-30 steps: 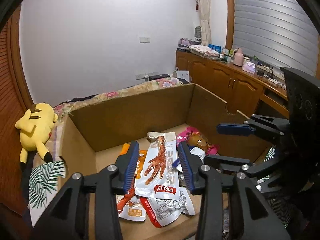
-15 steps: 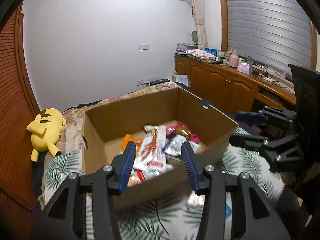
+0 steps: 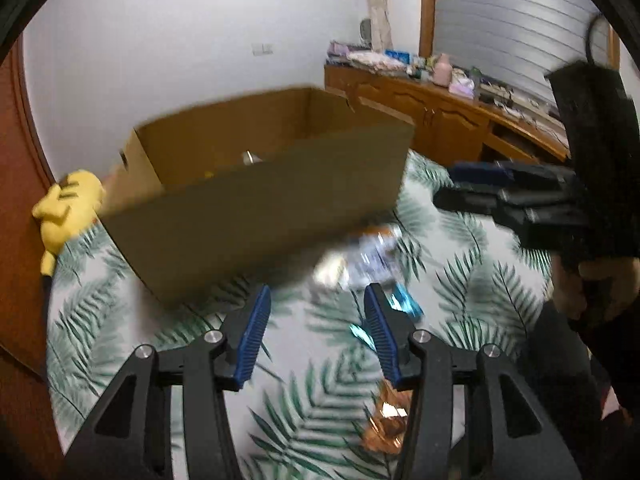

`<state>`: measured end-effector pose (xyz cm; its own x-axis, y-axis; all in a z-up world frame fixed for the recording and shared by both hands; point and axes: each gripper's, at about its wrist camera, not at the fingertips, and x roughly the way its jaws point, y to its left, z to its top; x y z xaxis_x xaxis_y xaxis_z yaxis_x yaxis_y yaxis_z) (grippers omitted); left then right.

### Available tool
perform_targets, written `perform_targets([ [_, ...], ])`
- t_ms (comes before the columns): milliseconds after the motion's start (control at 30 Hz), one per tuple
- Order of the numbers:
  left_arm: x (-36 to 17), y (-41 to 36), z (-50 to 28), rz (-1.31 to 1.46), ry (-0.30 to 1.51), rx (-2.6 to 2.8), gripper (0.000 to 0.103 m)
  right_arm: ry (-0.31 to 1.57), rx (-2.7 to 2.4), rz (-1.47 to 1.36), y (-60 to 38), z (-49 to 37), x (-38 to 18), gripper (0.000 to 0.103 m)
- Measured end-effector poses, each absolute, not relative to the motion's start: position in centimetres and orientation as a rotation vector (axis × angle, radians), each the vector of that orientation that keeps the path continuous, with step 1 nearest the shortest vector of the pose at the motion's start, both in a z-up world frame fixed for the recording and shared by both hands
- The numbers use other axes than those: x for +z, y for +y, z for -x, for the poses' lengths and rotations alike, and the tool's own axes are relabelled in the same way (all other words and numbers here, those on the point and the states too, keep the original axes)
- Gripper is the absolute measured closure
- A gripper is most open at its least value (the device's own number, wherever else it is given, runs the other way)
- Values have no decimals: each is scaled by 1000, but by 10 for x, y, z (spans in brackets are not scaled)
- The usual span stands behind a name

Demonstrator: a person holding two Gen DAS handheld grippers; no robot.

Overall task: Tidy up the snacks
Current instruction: 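Withdraw both tools from the box toward the remaining snacks, then close the left tool on the gold foil candy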

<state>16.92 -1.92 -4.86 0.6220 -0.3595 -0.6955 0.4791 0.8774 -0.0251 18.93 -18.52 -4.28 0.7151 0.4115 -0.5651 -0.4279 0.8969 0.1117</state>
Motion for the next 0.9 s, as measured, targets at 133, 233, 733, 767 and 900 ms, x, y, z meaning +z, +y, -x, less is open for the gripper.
perform_targets([
  [133,-70,-26,-152,-176,796,-510,54,647,468,16,-187,-186,-58,38],
  [233,-83,-28,-146,-169,830,-522,54,679,479,3,-185,-186,-72,38],
  [733,-108,-34,-122,-155,909,-608,54,760,495,-12,-177,-194,-105,38],
  [767,-108,-34,-123,-156,911,-606,54,763,494,-12,-176,-194,-106,38],
  [900,-109,-34,-124,-168,917,-595,54,764,494,-18,-177,-194,-107,38],
])
